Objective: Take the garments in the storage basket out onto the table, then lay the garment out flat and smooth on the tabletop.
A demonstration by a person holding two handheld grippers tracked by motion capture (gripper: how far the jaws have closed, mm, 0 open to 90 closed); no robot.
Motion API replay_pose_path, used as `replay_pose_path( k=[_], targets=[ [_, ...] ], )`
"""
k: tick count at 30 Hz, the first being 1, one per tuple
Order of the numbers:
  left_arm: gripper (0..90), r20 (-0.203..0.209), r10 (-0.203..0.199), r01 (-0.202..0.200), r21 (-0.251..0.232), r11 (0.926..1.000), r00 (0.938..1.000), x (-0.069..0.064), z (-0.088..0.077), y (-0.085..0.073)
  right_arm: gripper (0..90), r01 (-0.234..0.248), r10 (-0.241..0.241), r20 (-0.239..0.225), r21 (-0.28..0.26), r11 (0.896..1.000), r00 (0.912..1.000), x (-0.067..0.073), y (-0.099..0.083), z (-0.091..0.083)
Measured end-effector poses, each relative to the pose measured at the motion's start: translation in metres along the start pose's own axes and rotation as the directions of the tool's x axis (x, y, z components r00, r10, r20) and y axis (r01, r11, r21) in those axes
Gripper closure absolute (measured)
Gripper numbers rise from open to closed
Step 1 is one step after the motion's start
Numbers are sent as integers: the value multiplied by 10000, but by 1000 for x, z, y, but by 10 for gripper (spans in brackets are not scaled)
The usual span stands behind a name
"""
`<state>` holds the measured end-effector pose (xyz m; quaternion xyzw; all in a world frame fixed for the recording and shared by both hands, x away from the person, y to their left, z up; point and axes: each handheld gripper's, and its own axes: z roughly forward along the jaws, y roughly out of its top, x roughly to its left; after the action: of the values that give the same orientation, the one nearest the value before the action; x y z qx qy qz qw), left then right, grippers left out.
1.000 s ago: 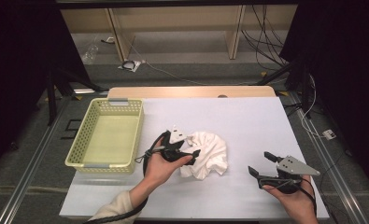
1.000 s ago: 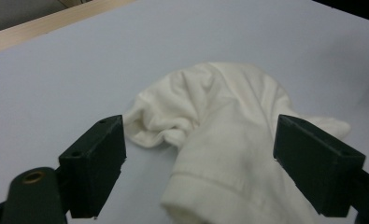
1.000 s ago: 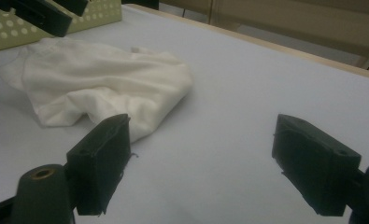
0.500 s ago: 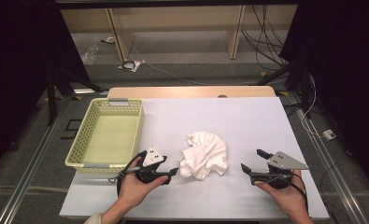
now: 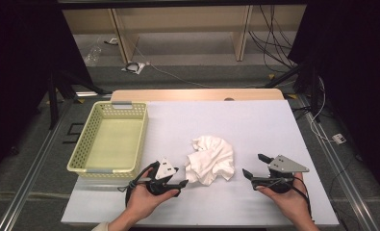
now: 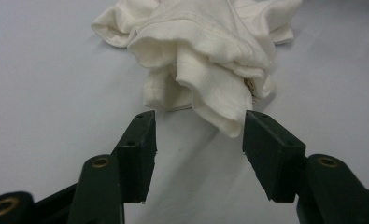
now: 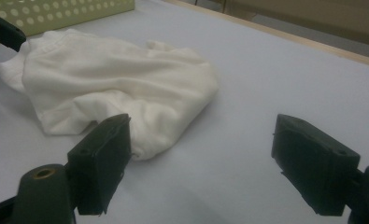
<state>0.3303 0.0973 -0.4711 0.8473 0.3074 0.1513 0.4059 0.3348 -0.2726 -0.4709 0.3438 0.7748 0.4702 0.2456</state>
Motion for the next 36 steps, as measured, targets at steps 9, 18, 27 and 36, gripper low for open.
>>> replay_pose_path(
  k=[9, 18, 27, 36],
  targets=[
    [447, -38, 24, -24, -23, 10000, 10000, -1, 0, 1, 207, 0, 0, -8, 21, 10000, 10000, 1, -1, -2],
    [447, -63, -26, 25, -54, 10000, 10000, 0, -1, 1, 207, 17, -17, -25, 9, 10000, 10000, 1, 0, -1],
    [453, 46, 9, -9, -88, 10000, 10000, -2, 2, 3, 211, -39, 39, -90, 44, 10000, 10000, 3, 1, 0],
    [482, -36, 218, -217, 191, 9996, 9998, -7, 15, 8, 308, -133, 153, -372, 534, 9985, 9992, 14, 5, 17]
  ],
)
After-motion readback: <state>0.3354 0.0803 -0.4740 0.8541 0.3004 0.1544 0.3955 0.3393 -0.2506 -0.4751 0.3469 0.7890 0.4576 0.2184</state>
